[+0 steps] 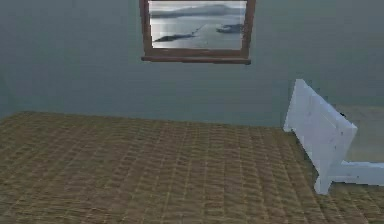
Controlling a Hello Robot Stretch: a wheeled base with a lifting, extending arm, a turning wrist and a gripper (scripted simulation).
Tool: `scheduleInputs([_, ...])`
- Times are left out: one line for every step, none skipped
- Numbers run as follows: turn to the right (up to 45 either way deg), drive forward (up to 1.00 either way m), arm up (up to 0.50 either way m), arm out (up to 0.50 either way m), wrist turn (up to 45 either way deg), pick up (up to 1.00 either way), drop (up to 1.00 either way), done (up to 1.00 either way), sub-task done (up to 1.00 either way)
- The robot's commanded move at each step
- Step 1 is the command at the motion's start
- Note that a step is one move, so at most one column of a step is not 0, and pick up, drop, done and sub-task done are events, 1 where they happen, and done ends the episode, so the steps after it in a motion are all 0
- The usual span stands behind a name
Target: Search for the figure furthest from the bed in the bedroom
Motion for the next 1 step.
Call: scheduleInputs([36.0,0.00,0.00,0.00,0.0,0.00,0.00,0.00,0.00])
